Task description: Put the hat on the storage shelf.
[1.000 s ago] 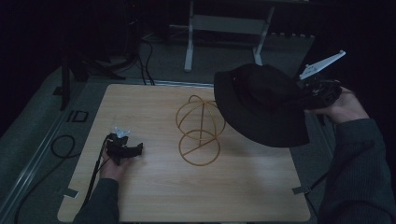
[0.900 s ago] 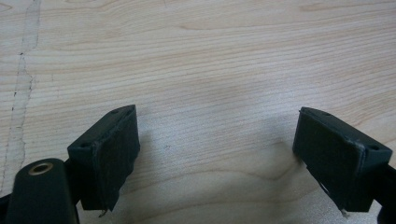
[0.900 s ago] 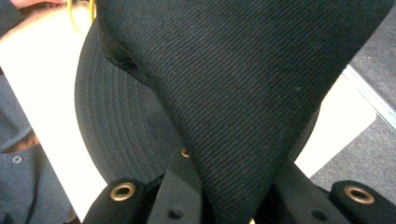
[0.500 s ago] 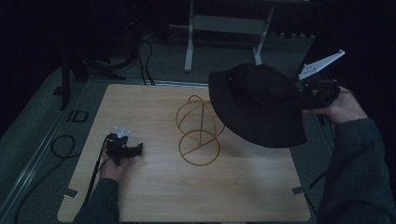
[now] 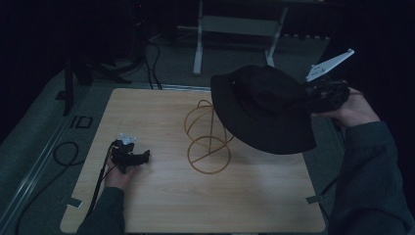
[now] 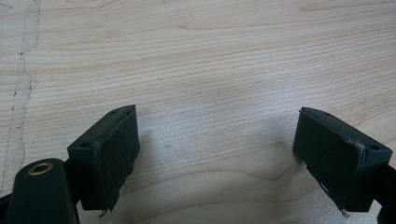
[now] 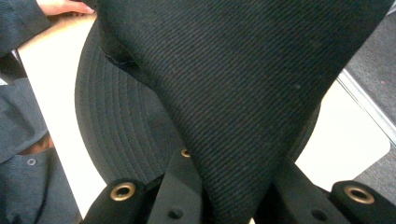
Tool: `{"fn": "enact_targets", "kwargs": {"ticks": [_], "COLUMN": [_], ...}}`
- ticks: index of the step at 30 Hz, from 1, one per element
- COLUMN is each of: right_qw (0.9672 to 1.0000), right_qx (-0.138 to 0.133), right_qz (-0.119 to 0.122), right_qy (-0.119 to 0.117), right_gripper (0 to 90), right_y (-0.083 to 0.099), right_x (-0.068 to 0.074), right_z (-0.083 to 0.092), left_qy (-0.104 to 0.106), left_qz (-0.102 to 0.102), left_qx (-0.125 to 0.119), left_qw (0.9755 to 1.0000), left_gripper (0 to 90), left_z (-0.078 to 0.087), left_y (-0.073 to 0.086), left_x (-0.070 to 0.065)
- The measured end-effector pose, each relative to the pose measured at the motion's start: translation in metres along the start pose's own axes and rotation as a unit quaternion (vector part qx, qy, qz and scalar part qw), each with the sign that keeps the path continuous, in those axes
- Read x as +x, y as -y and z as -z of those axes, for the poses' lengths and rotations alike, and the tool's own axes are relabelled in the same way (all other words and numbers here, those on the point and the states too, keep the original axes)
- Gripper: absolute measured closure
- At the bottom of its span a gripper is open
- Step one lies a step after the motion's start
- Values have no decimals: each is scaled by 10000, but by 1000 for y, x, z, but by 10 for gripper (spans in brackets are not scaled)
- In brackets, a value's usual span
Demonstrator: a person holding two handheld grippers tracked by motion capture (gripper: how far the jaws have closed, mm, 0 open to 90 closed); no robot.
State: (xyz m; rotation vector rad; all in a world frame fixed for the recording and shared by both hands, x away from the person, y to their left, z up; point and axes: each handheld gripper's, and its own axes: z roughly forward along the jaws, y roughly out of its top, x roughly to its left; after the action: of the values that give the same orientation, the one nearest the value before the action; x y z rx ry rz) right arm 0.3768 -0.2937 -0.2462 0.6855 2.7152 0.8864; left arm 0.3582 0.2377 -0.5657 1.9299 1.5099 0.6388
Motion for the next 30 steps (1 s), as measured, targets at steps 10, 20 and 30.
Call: {"fn": "enact_targets", "kwargs": {"ticks": [10, 20, 30], "right_qw": [9998, 9995, 9991], "right_qx": [-56, -67, -67], "right_qz": [129, 233, 291], "right_qy": [-116, -221, -315], "right_gripper": [871, 870, 870], "right_y": [-14, -28, -35], "right_x": [4, 9, 10], "right_z": [-12, -23, -34], "left_qy": [0, 6, 6], "left_qz": [-2, -4, -11], "left_qx": [2, 10, 11], "left_qw": [10000, 10000, 10000], "left_gripper": [149, 148, 149], "left_z": [0, 0, 0], "left_y": [0, 0, 0], "left_x": [0, 0, 0]}}
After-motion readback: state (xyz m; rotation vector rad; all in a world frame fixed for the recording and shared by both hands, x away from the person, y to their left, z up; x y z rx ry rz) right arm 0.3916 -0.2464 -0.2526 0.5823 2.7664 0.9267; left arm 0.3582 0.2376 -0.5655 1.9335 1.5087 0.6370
